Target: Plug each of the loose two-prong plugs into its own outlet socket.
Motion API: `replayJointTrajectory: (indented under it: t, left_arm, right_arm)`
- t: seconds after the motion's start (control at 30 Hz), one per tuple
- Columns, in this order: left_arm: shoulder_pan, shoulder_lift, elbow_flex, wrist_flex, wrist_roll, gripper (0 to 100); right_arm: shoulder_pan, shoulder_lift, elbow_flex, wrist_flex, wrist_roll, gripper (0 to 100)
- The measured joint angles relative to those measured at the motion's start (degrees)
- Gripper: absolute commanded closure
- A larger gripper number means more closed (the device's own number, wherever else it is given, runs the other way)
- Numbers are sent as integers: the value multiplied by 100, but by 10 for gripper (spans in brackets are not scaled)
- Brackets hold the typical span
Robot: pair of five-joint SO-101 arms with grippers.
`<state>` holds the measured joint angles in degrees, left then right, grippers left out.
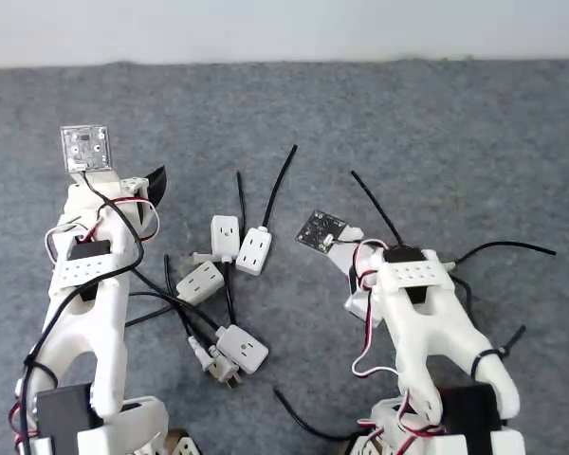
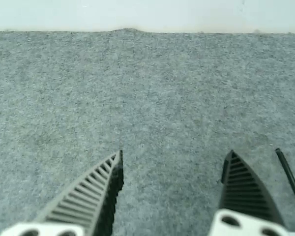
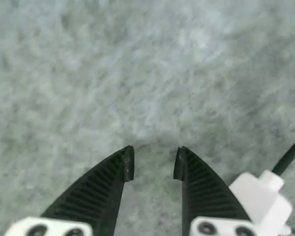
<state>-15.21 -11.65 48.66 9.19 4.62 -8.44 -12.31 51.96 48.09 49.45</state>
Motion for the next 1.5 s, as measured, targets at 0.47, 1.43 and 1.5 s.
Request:
replayJointTrajectory:
  t: [0.47,1.43,1.5]
  left_arm:
    - [0,0,0,0,0,693]
    - [0,35,0,0,0,693]
    - [0,35,0,0,0,693]
  right_arm:
    - [2901,88,35,-2224,343,849]
    - [2514,598,-1424,-229,-1363,851]
    - [2251,519,-1653,-9,-1890,851]
